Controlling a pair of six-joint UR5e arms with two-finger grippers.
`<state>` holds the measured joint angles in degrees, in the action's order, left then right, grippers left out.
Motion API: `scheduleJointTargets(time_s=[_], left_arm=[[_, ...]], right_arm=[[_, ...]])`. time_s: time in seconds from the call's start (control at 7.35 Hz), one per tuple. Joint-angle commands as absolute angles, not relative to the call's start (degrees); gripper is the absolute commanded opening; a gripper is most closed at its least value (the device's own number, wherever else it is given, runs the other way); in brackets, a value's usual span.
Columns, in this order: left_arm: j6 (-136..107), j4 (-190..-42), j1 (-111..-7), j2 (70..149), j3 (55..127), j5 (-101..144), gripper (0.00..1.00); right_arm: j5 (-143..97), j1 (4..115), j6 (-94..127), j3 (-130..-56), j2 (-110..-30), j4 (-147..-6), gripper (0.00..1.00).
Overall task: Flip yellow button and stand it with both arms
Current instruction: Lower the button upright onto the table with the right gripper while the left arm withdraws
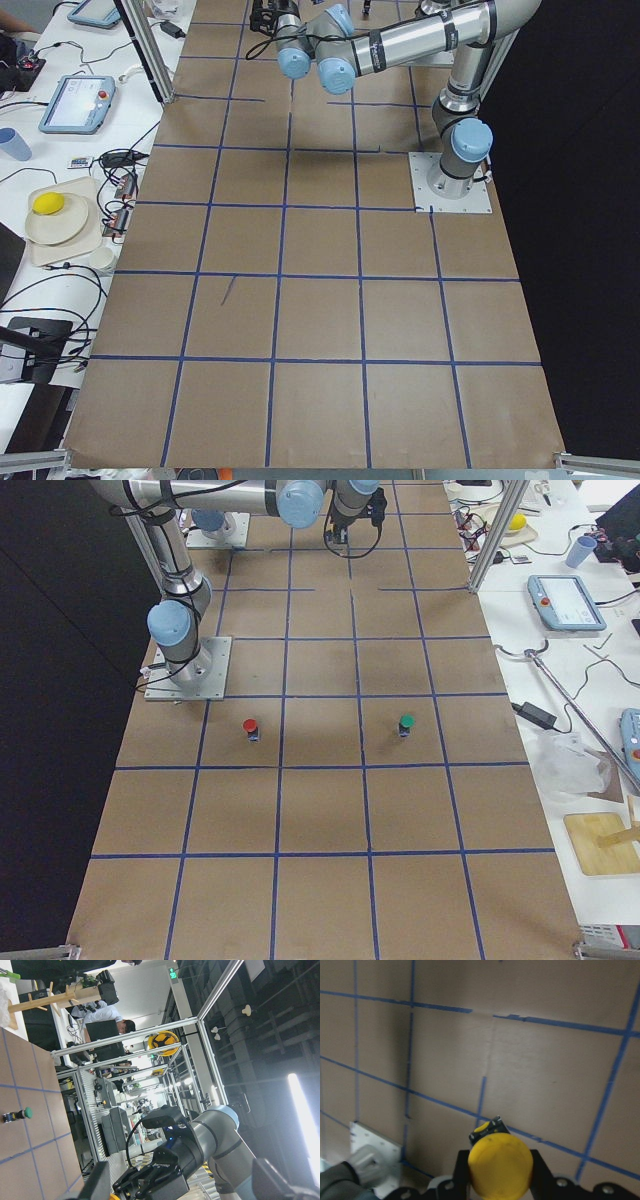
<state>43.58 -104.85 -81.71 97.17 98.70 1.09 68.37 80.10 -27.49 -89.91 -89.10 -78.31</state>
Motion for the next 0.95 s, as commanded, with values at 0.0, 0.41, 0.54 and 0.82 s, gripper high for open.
scheduleJointTargets(time_s=[0.0,0.41,0.54,0.82], left_arm=[[26.91,-97.97,-79.8,100.62,91.18,-13.47,1.0],[-4.09,-73.09,-80.24,108.26,85.61,-33.84,1.0],[-4.39,-72.95,-80.24,108.63,85.43,-41.06,1.0],[-3.96,-72.42,-80.59,107.76,83.95,-63.34,1.0]], right_arm=[[81.0,75.27,-44.24,-97.34,-89.12,-92.32,0.2],[88.77,63.77,-69.26,-109.99,-92.97,-109.82,0.19],[88.6,57.63,-81.09,-114.65,-93.16,-117.52,0.19],[85.11,47.24,-100.02,-121.7,-91.94,-128.62,0.19]])
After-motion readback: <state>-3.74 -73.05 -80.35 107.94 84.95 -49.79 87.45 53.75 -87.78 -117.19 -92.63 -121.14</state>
